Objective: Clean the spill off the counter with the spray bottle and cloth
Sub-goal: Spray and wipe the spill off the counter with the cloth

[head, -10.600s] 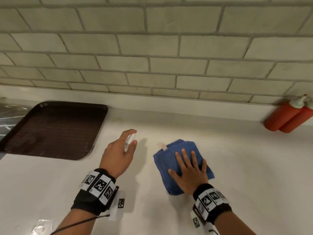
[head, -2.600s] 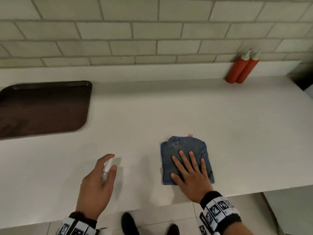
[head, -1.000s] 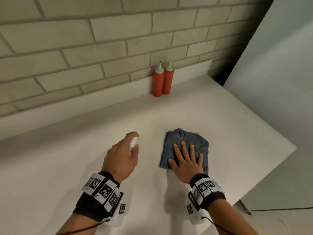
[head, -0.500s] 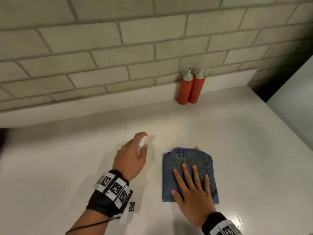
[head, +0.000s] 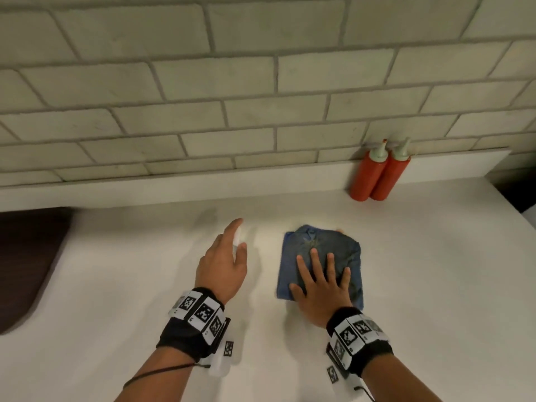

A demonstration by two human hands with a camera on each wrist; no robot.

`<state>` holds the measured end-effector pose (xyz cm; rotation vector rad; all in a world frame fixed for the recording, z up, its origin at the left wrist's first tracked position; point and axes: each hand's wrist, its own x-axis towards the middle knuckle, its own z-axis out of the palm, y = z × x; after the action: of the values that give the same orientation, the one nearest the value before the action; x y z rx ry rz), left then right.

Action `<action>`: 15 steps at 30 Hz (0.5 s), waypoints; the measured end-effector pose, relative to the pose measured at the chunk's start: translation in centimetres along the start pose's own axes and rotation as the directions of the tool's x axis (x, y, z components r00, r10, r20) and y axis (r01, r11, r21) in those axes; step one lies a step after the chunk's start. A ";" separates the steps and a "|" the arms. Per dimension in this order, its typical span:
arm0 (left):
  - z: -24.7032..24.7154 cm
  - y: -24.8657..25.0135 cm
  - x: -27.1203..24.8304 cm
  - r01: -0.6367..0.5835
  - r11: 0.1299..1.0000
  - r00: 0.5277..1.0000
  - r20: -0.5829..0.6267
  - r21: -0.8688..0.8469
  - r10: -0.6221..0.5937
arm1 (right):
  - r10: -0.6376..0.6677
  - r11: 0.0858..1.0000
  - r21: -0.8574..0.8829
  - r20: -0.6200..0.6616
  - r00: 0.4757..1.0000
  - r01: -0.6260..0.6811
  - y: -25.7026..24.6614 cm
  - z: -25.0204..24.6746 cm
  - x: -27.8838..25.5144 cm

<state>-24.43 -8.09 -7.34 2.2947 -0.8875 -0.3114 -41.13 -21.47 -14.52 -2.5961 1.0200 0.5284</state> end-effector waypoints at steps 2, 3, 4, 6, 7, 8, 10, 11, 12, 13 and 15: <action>-0.5 -0.7 0.9 -0.004 1.000 1.000 -0.024 -0.009 0.004 | -0.026 1.000 -0.014 0.027 0.999 0.026 -1.3 0.8 -1.7; -0.8 -1.1 1.4 -0.013 1.000 0.999 -0.038 -0.014 0.013 | -0.014 1.000 -0.015 0.038 0.999 0.015 -1.7 1.0 -1.9; -1.0 -1.4 1.8 -0.025 1.000 0.998 -0.055 -0.012 0.024 | 0.000 1.000 -0.011 0.039 0.999 0.000 -2.0 0.9 -1.6; -1.4 -2.1 2.6 -0.042 0.999 0.995 -0.087 -0.002 0.042 | 0.012 1.000 -0.008 0.029 1.000 -0.012 -2.5 0.2 0.1; -1.5 -2.4 2.9 -0.045 0.999 0.994 -0.100 0.001 0.045 | 0.015 1.000 -0.005 0.026 1.000 -0.015 -2.7 -0.4 1.3; -1.7 -2.7 3.2 -0.047 0.999 0.992 -0.113 0.003 0.047 | 0.018 1.000 0.003 0.027 0.999 -0.018 -2.9 -1.2 2.7; -2.1 -3.2 3.6 -0.059 0.998 0.988 -0.140 0.015 0.060 | 0.033 0.999 0.013 0.049 0.998 -0.033 -3.9 -2.5 5.3; -2.3 -3.5 3.7 -0.066 0.997 0.986 -0.150 0.028 0.070 | 0.042 0.999 0.015 0.059 0.997 -0.043 -4.6 -3.0 6.4; -2.5 -3.8 3.8 -0.072 0.996 0.984 -0.159 0.045 0.079 | 0.053 0.998 0.018 0.062 0.997 -0.054 -5.3 -3.4 7.1; -2.8 -4.2 3.9 -0.078 0.995 0.982 -0.168 0.060 0.087 | 0.061 0.998 0.021 0.062 0.996 -0.063 -6.2 -3.4 7.4; -3.6 -5.0 4.1 -0.081 0.994 0.979 -0.182 0.074 0.093 | 0.047 0.999 0.019 0.060 0.997 -0.048 -7.8 -3.0 7.0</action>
<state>-17.30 -6.31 -7.78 2.2934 -0.9111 -0.0289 -30.21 -21.29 -13.86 -2.5278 1.0643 0.6005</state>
